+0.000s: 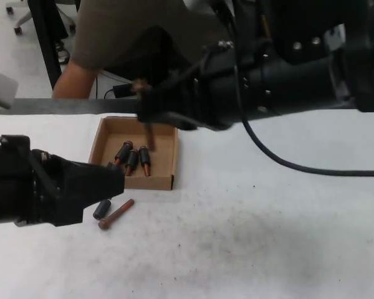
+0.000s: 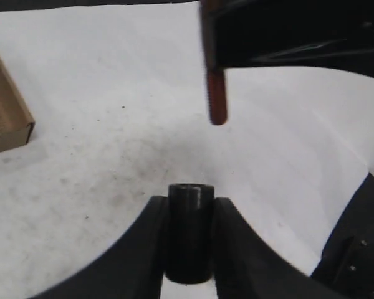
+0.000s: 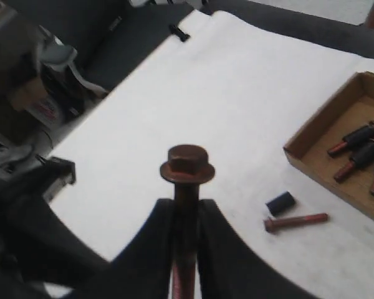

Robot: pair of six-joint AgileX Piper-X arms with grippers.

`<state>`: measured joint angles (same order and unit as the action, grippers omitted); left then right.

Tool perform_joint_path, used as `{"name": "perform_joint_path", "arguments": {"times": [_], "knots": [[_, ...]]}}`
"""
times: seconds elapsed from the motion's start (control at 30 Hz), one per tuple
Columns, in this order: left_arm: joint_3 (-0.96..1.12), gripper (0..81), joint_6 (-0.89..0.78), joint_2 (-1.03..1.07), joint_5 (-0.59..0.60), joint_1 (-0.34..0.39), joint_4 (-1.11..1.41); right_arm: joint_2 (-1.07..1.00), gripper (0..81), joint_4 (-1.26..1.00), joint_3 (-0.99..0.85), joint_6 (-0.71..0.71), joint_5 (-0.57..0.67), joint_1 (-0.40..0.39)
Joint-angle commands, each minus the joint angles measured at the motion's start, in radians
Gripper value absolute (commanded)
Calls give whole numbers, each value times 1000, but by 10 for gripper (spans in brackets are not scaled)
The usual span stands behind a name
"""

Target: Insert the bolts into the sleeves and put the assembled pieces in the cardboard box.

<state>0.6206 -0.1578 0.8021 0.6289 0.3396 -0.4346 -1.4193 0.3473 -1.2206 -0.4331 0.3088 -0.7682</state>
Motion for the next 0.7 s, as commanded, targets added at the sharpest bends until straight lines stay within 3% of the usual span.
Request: {"name": "perform_joint_path", "arguments": {"times": [0.0,0.27,0.67], "knots": [[-1,8,-11,-8,55,3,37,5,2,-58,-4,-46,15,5],[-1,8,-22,-8,45,1,146,5,2,-120,-4,-151,19,5],[-1,8,-81,-8,-56,1,215,5,2,-140,-4,-178,19,5]]}}
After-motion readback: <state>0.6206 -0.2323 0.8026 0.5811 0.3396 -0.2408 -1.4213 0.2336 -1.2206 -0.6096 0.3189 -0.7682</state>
